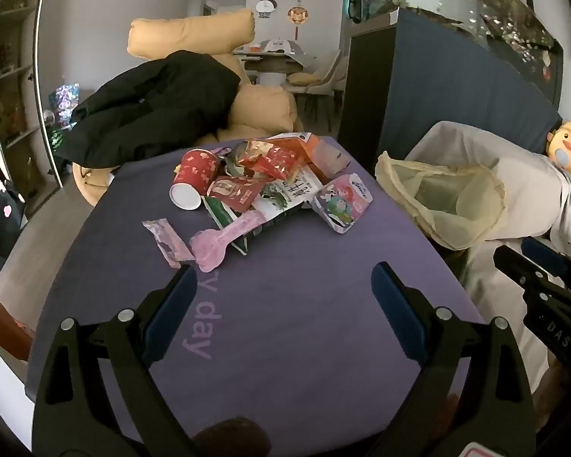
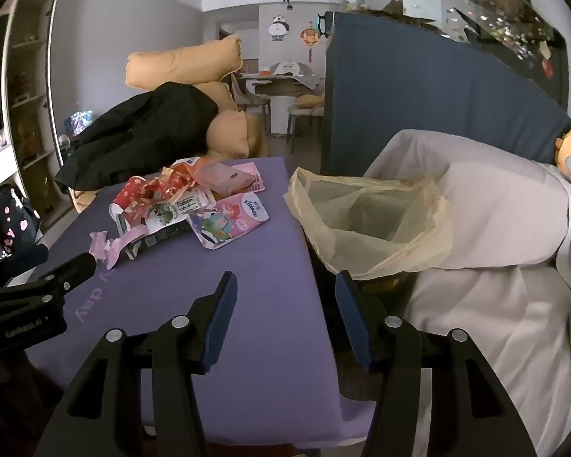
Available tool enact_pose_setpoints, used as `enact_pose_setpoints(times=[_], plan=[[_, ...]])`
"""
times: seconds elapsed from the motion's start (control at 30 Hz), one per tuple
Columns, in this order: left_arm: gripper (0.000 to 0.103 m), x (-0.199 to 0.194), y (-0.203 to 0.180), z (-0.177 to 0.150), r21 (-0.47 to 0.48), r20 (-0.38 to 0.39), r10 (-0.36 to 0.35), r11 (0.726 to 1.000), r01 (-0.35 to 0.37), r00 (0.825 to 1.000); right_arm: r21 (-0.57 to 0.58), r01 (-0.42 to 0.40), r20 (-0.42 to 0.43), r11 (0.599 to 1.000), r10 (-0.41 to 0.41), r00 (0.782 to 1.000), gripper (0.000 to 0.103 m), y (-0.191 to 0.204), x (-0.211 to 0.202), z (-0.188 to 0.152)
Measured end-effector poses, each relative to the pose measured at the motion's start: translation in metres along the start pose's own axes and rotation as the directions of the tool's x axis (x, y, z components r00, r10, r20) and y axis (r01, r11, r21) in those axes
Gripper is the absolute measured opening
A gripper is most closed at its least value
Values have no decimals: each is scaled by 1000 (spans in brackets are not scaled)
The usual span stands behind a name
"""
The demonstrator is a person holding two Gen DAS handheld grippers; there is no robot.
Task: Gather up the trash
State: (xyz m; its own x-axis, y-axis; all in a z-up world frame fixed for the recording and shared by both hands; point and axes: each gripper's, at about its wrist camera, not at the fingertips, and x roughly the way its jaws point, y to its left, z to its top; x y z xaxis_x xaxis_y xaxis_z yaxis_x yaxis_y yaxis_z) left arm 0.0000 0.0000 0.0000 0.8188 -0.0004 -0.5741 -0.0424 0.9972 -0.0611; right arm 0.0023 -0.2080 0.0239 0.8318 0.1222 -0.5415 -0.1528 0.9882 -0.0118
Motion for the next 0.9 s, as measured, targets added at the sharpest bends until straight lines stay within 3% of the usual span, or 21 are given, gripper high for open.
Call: enact_pose_setpoints(times=[0.9], plan=[[88,1,-11,1,17,4,-42,999,42,999,9,19,6,1000,-20,1000,51,-6,-1,2]])
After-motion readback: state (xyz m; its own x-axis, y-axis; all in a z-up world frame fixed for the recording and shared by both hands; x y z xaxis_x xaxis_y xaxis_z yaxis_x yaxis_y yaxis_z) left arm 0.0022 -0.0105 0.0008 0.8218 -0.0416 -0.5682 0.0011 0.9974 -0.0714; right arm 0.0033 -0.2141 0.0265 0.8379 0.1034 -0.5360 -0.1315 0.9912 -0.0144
